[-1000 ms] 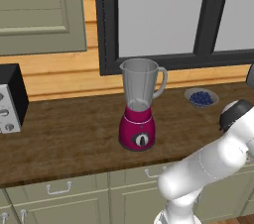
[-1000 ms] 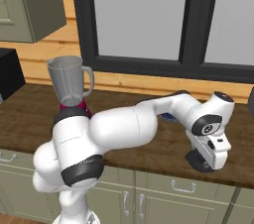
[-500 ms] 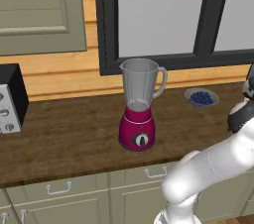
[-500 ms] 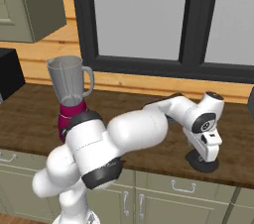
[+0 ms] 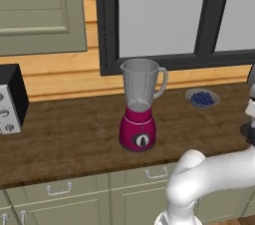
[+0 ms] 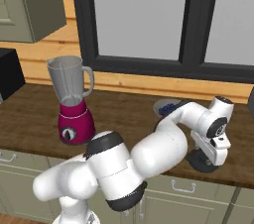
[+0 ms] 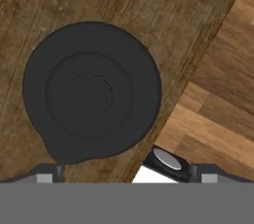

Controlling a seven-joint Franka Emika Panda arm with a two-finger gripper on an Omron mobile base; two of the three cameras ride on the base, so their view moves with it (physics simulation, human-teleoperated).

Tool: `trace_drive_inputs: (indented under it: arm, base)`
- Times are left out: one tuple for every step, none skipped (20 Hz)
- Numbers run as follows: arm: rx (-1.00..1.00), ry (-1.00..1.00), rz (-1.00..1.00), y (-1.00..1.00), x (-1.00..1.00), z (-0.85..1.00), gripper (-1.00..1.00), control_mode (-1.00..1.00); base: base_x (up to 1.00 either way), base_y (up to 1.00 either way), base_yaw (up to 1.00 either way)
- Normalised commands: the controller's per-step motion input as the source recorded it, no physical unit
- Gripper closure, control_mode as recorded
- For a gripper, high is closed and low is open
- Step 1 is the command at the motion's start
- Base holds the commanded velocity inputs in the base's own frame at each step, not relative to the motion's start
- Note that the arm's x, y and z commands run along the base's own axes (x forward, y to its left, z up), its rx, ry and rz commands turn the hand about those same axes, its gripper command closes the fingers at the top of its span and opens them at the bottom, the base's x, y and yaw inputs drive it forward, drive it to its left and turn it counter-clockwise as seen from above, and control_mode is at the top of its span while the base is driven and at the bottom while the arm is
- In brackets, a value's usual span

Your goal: Close the lid blender by securely placing the lid on top.

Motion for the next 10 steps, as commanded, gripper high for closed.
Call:
trace_drive_inputs:
  arm:
    - [0.0,0.05,0.0,0.0,0.0,-0.09,-1.0,-1.0]
    - [0.0,0.07,0.0,0.0,0.0,-0.36,-1.0,-1.0]
    - [0.0,0.05,0.0,0.0,0.0,-0.57,-1.0,-1.0]
    - [0.0,0.02,0.0,0.0,0.0,-0.56,-1.0,-1.0]
    - [0.0,0.0,0.0,0.0,0.0,-0.45,-1.0,-1.0]
    - [0.0,0.0,0.0,0.0,0.0,-0.36,-1.0,-1.0]
    - [0.0,0.0,0.0,0.0,0.09,-0.26,-1.0,-1.0]
    - [0.0,0.0,0.0,0.0,0.19,-0.19,-1.0,-1.0]
    - [0.0,0.0,0.0,0.0,0.25,-0.14,-1.0,-1.0]
    - [0.0,0.0,0.0,0.0,0.31,-0.09,-1.0,-1.0]
  base:
    - [0.0,0.0,0.0]
    - [0.0,0.0,0.0]
    - [0.0,0.0,0.0]
    - [0.0,0.0,0.0]
    - [0.0,0.0,0.0]
    - [0.0,0.0,0.0]
    - [0.0,0.0,0.0]
    - [0.0,0.0,0.0]
    - [0.0,0.0,0.0]
    - [0.0,0.0,0.0]
